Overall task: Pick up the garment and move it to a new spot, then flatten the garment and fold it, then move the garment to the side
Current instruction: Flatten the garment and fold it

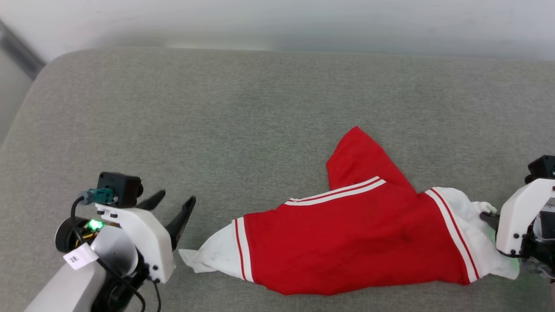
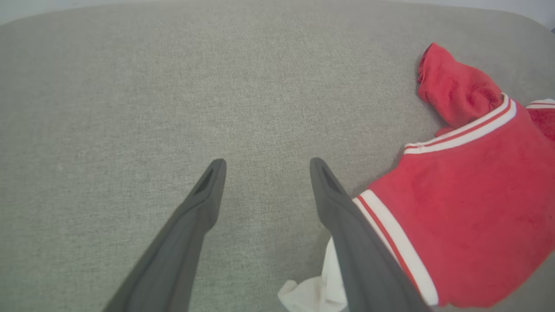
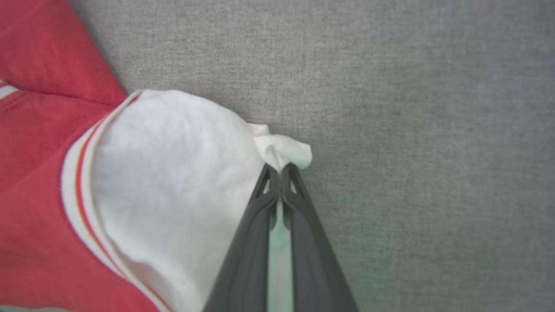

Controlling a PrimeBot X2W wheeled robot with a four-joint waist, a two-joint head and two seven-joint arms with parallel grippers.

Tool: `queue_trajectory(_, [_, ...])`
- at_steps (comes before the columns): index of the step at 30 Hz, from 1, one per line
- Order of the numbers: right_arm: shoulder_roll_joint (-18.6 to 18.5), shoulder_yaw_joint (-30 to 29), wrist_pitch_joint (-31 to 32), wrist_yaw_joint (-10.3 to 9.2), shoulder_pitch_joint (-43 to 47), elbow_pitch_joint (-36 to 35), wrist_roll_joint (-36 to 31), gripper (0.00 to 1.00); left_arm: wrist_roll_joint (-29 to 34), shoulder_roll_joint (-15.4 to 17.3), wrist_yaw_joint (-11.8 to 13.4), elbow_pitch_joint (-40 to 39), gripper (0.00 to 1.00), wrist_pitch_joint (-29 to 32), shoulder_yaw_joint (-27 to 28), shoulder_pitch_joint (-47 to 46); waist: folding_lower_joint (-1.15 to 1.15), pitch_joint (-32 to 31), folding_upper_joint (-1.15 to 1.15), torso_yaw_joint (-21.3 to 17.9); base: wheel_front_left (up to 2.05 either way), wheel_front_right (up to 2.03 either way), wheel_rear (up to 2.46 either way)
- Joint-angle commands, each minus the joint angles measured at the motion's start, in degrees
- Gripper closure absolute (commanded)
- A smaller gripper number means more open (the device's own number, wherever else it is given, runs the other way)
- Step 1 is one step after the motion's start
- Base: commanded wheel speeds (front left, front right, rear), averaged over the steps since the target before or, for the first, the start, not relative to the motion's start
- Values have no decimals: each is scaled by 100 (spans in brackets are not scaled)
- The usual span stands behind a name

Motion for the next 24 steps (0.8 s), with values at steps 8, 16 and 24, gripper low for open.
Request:
queue_trajectory(8, [229, -41, -34, -2, 224, -325, -135, 100, -692, 259, -79, 38, 0, 1197, -172, 408, 0, 50, 0, -301, 0, 0, 0])
queue_trajectory(16, [315, -156, -1, -2, 215, -435, -238, 100, -774, 301, -150, 243, 0, 1686, -469, 463, 0, 172, 0, -363, 0, 0, 0])
queue_trajectory(24, [343, -129, -45, -2, 132, -466, -243, 100, -791, 31, -303, 893, 71, 2070, -895, 367, 0, 227, 0, -408, 0, 0, 0])
